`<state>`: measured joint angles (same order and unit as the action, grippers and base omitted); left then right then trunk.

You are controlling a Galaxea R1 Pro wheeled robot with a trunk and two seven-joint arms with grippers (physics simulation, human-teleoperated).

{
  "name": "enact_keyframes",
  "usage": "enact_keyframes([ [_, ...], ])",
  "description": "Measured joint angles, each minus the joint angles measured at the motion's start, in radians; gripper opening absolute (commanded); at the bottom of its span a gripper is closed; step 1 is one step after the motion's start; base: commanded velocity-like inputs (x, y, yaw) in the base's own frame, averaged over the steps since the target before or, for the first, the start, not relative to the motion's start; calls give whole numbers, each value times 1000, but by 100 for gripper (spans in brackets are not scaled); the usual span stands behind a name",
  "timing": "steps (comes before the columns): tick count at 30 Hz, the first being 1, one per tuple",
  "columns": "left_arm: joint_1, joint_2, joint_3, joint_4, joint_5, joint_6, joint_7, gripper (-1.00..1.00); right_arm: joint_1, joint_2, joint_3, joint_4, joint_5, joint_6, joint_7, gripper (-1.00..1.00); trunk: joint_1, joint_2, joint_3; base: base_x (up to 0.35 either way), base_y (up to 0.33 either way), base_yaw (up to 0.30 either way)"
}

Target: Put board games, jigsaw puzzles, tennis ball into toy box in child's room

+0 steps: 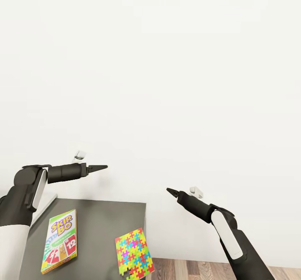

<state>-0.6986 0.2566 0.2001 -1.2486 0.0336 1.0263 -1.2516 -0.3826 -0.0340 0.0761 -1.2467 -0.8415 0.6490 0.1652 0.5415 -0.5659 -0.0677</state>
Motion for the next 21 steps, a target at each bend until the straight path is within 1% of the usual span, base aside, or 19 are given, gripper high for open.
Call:
enact_keyframes([
  [14,-1,1,2,0,0,0,2,100,0,-1,-1,2,0,0,0,100,54,-98,-44,-1,0,0],
  [21,-1,1,2,0,1,1,1,100,0,-1,-1,2,0,0,0,100,81,-147,-66,-182,0,0],
])
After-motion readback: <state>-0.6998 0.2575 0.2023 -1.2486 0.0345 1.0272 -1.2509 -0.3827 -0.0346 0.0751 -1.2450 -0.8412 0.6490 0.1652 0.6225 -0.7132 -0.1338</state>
